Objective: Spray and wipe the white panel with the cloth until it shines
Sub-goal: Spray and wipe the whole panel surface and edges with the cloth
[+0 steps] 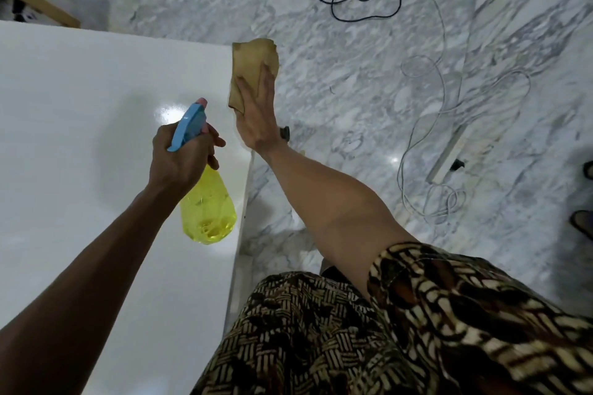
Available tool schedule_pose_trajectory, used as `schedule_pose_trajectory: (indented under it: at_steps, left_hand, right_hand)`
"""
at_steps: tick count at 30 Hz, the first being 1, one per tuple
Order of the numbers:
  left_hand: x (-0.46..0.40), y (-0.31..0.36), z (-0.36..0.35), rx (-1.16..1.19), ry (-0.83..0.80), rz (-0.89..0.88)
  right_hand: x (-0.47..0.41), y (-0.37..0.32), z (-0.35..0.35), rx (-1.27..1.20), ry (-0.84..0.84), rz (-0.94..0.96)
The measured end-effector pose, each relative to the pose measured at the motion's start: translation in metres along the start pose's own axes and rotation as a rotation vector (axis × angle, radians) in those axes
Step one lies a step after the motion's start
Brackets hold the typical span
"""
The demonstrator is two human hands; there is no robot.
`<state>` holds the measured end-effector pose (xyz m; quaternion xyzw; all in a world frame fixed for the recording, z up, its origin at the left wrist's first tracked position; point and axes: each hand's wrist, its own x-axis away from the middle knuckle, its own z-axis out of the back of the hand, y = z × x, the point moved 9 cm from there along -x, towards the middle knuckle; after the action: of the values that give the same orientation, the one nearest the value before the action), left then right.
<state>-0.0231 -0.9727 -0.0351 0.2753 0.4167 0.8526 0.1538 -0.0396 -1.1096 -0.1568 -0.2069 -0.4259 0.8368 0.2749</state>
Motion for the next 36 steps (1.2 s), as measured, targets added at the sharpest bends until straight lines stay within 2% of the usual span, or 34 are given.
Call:
schedule_pose_trajectory:
  at_steps: [6,13,17,21,23,28,36]
  left_hand:
    - [0.034,-0.019,0.008,-0.013,0.0,-0.028]
    - [0.109,-0.038,0.027,0.04,-0.042,-0.084]
    - [0.16,-0.08,0.044,0.007,-0.024,-0.065]
    - [0.211,-0.12,0.06,-0.015,-0.049,-0.048]
    - [0.237,-0.142,0.067,-0.009,-0.062,-0.005]
    - [0.283,-0.175,0.083,-0.016,-0.056,0.046]
    - [0.326,-0.191,0.085,-0.009,0.009,0.063]
  right_hand:
    - [0.056,-0.02,-0.006,0.085,-0.062,0.032]
    - [0.133,-0.057,-0.012,0.277,-0.004,0.178]
    - [0.189,-0.06,-0.044,0.331,-0.094,0.183]
    - [0.237,-0.073,-0.054,0.386,-0.013,0.219]
    - [0.262,-0.078,-0.062,0.43,-0.008,0.2]
    - [0.311,-0.088,-0.081,0.55,-0.124,0.129]
    - [0.371,-0.102,-0.091,0.541,-0.238,0.078]
